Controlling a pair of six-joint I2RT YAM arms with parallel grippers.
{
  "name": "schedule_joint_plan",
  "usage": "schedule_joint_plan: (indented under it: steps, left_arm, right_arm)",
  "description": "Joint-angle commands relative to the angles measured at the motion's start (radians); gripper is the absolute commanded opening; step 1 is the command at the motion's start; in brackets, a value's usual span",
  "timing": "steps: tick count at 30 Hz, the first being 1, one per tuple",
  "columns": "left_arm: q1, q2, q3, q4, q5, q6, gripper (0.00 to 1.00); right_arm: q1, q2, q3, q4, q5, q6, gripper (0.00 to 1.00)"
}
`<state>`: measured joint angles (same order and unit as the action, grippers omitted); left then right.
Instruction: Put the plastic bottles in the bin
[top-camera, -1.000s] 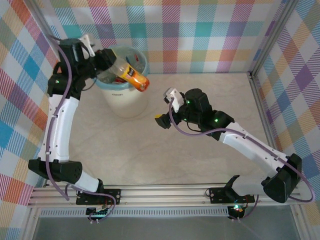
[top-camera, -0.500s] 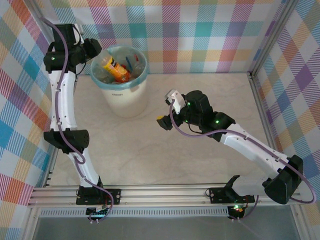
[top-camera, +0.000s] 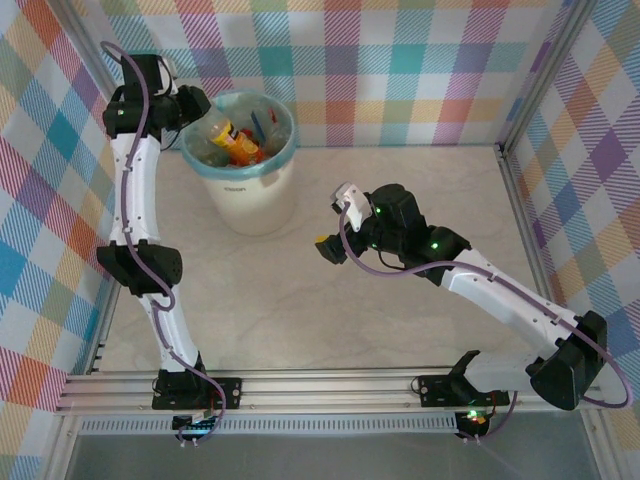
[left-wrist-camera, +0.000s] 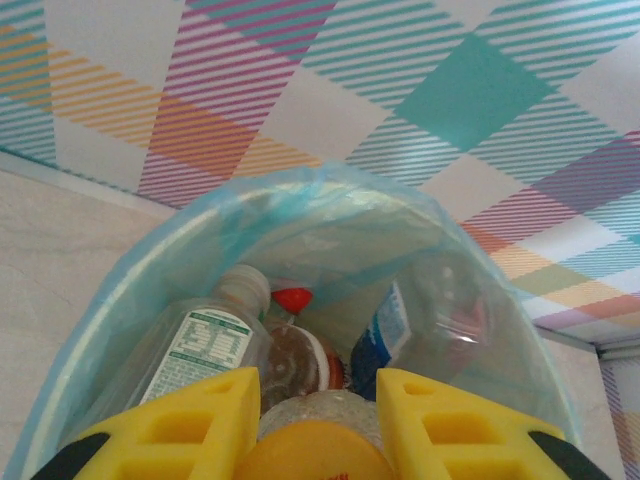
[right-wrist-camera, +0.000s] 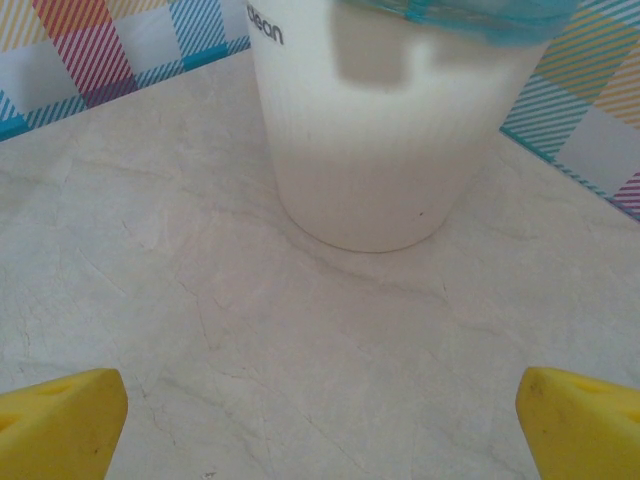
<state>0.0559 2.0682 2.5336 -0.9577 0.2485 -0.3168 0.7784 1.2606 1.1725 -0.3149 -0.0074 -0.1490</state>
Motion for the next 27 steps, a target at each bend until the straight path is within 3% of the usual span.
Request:
schedule_joint_plan:
  steps: [1,8,13,14,18,24,27]
  left_arm:
    - [0.004,0.043,-0.001,-0.111,0.076,0.037,0.01]
    - [-0.005,0.062,-0.011,-0.098,0.077,0.045,0.11]
    - [-0.006,0.059,-0.01,-0.083,0.084,0.041,0.39]
    - [-0.005,0.058,-0.01,-0.078,0.093,0.037,0.4]
    - [-0.015,0.046,-0.006,-0.059,0.153,0.012,0.14]
    - [-0.068,-0.005,-0.007,-0.028,0.117,0.024,0.01]
    - [-0.079,-0.044,0.001,-0.012,0.069,0.038,0.0]
  right_arm:
    - [0.001,-0.015,-0.01,0.0,0.0,0.002,1.0]
    - [0.001,0.011,-0.004,0.003,0.01,0.0,1.0]
    - [0.001,0.026,0.024,0.003,0.0,0.0,1.0]
    - [0.001,0.026,0.023,0.006,-0.002,0.002,1.0]
    - [0.001,0.029,0.021,0.007,-0.009,0.008,1.0]
    - [0.0,0.033,0.027,0.004,-0.011,0.013,1.0]
    - [0.001,0.03,0.029,0.001,-0.011,0.011,1.0]
